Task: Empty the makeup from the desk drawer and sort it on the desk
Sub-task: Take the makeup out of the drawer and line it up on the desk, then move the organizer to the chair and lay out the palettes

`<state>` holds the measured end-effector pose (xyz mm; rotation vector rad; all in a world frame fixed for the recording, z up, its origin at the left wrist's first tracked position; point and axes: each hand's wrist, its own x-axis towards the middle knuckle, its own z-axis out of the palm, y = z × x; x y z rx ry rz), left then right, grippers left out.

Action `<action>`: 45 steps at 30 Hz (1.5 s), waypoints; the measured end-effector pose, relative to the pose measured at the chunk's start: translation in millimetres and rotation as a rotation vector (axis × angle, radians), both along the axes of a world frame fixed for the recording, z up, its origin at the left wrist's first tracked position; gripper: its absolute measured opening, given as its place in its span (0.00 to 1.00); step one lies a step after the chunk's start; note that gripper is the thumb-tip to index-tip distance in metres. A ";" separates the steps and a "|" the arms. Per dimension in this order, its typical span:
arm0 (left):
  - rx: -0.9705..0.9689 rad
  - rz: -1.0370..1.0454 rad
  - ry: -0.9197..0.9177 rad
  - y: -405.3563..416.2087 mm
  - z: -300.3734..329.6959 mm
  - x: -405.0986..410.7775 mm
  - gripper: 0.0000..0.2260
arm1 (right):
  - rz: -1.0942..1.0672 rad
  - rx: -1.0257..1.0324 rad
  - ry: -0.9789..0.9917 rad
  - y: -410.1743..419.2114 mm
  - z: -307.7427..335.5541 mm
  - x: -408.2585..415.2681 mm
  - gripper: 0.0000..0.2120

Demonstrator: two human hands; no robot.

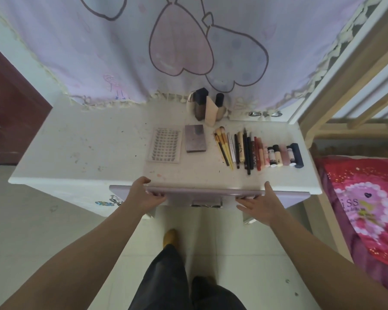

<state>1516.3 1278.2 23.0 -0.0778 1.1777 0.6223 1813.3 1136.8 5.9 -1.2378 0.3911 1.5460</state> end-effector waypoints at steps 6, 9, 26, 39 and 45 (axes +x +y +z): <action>0.216 -0.966 0.424 7.3 35.0 19.9 0.14 | 1.245 -0.299 -0.627 15.3 52.4 30.9 0.26; 0.544 -1.222 0.603 19.7 69.2 49.4 0.14 | 1.533 -0.347 -0.945 45.0 91.2 30.7 0.26; 2.047 -1.471 1.250 -18.4 56.6 131.4 0.21 | 0.955 -0.457 -1.984 -7.4 66.5 -41.0 0.28; 2.555 -1.914 0.506 -90.0 27.6 149.7 0.29 | 0.488 -1.079 -1.478 -138.1 46.4 -156.9 0.32; 2.804 -2.248 0.005 -199.7 27.5 115.4 0.28 | 0.191 -1.328 -1.169 -224.9 40.0 -257.1 0.50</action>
